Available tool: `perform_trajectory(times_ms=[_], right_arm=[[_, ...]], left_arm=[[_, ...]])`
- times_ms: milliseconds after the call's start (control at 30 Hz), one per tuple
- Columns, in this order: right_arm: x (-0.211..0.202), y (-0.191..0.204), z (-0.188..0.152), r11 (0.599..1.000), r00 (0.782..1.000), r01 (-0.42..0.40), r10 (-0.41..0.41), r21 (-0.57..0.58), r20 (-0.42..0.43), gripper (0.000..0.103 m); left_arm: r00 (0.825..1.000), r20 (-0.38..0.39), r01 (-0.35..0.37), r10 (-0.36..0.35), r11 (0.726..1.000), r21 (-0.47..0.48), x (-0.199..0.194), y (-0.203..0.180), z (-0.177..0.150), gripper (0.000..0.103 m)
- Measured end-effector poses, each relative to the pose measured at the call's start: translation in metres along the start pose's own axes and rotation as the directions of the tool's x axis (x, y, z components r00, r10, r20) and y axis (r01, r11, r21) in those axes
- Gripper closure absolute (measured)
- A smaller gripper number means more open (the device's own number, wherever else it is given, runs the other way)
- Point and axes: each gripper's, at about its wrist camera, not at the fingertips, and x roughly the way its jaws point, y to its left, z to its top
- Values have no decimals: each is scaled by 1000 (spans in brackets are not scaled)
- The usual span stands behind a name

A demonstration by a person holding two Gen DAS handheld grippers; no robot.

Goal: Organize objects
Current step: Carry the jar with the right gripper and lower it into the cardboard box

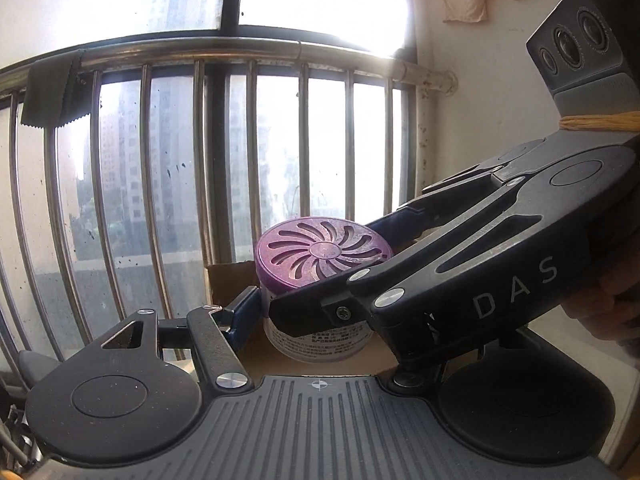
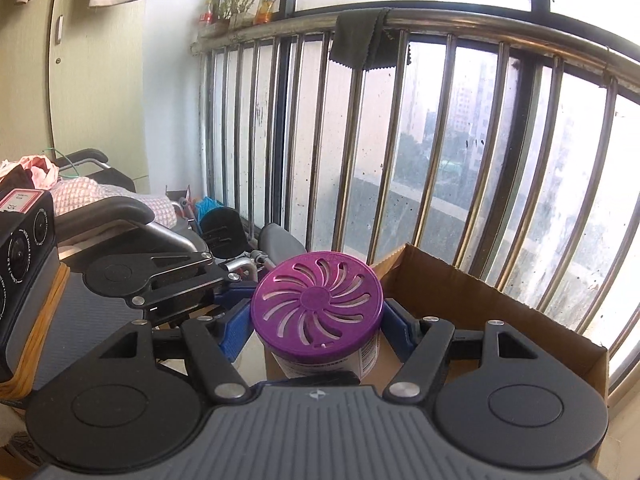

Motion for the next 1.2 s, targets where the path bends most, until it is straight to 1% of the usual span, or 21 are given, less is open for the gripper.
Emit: perform_trajectory(times_ms=[100, 167, 200, 267, 333, 367, 400, 467, 533, 567, 633, 667, 700, 733, 800, 867, 900, 933, 1000, 1100, 1200], right_arm=[[18, -29, 13, 998, 999, -6, 9, 60, -42, 31], [29, -50, 21, 993, 997, -17, 26, 119, -75, 31], [35, -64, 23, 984, 995, -32, 48, 173, -89, 31], [50, -87, 26, 965, 988, -58, 91, 257, -121, 31], [64, -104, 26, 951, 983, -63, 112, 303, -147, 31], [70, -109, 26, 949, 982, -64, 114, 308, -148, 31], [74, -113, 26, 946, 982, -64, 117, 317, -151, 31], [87, -126, 23, 932, 976, -67, 135, 355, -172, 31], [100, -137, 18, 908, 968, -61, 156, 415, -197, 32], [106, -141, 14, 896, 965, -62, 166, 440, -203, 32], [117, -148, 9, 882, 961, -57, 175, 468, -214, 32], [121, -150, 7, 880, 959, -50, 174, 471, -223, 32], [128, -151, 4, 885, 955, -38, 168, 464, -243, 32], [134, -150, 0, 892, 951, -25, 160, 451, -263, 32], [145, -152, -6, 892, 943, -3, 154, 452, -297, 32], [156, -155, -12, 885, 935, 15, 152, 466, -319, 32], [161, -156, -14, 884, 932, 18, 155, 467, -329, 32], [166, -157, -16, 882, 928, 22, 157, 470, -339, 32], [174, -157, -22, 876, 920, 27, 167, 481, -355, 32], [182, -156, -29, 857, 913, 4, 206, 515, -351, 32], [185, -154, -32, 847, 910, -21, 236, 531, -340, 32]], left_arm=[[999, -40, 22, -22, 1000, -3, 26, 10, 8, 38], [998, -56, 32, -31, 999, 29, 39, 14, 10, 38], [997, -69, 34, -32, 999, 39, 45, 16, 11, 38], [991, -125, 48, -41, 997, 55, 63, 21, 15, 38], [985, -166, 57, -46, 997, 59, 78, 27, 17, 38], [983, -179, 51, -40, 997, 55, 83, 28, 18, 38], [979, -200, 45, -33, 997, 55, 89, 29, 18, 37], [965, -263, 30, -13, 998, 58, 103, 30, 19, 36], [949, -313, 14, 16, 996, 93, 113, 28, 19, 34], [947, -320, 10, 28, 993, 115, 116, 27, 18, 33], [936, -350, 4, 49, 989, 150, 122, 24, 17, 33], [933, -357, 3, 54, 988, 156, 122, 23, 17, 30], [931, -362, 4, 57, 986, 166, 122, 23, 16, 26], [926, -370, -4, 76, 982, 191, 122, 22, 15, 21], [917, -385, -17, 107, 973, 231, 123, 21, 14, 21], [903, -412, -16, 120, 969, 247, 126, 23, 12, 25], [896, -429, -10, 116, 970, 243, 129, 25, 12, 25], [892, -438, -3, 111, 971, 241, 129, 26, 11, 25], [890, -445, 17, 97, 969, 245, 129, 26, 8, 25], [883, -459, 34, 100, 961, 275, 134, 22, 4, 31], [865, -490, 44, 111, 954, 295, 141, 18, 1, 39]])
